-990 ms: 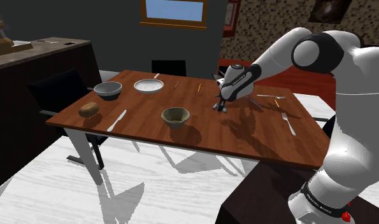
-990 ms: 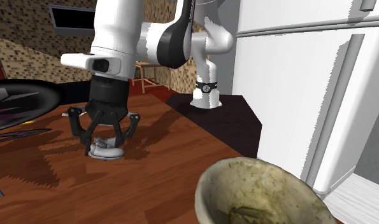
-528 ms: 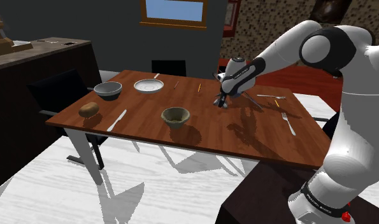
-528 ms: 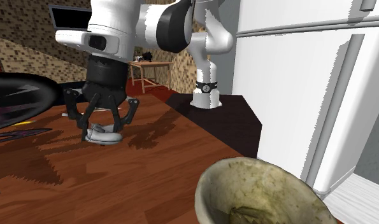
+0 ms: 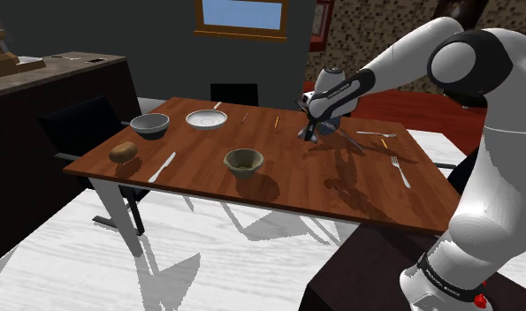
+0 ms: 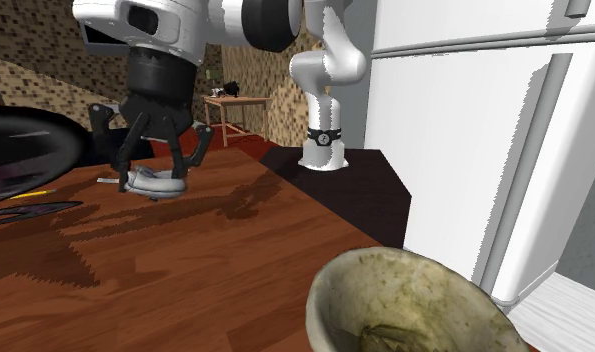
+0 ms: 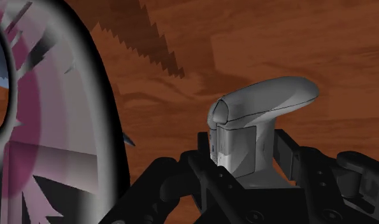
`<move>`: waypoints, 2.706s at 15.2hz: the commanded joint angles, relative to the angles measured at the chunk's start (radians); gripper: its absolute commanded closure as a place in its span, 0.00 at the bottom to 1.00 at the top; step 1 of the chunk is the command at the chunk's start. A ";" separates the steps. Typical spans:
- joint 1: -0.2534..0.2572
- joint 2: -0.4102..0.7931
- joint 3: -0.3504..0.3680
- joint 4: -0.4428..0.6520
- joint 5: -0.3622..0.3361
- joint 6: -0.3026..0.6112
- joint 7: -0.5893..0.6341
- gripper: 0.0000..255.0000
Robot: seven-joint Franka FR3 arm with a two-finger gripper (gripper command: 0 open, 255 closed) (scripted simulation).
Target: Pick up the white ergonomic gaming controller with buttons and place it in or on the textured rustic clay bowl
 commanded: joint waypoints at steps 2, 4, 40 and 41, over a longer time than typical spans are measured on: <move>-0.001 -0.027 0.001 0.004 0.002 -0.031 -0.005 1.00; -0.001 -0.043 0.002 0.012 0.004 -0.054 -0.007 1.00; 0.407 0.262 0.066 0.416 -0.187 -0.235 0.574 1.00; 0.407 0.269 0.064 0.414 -0.189 -0.225 0.577 1.00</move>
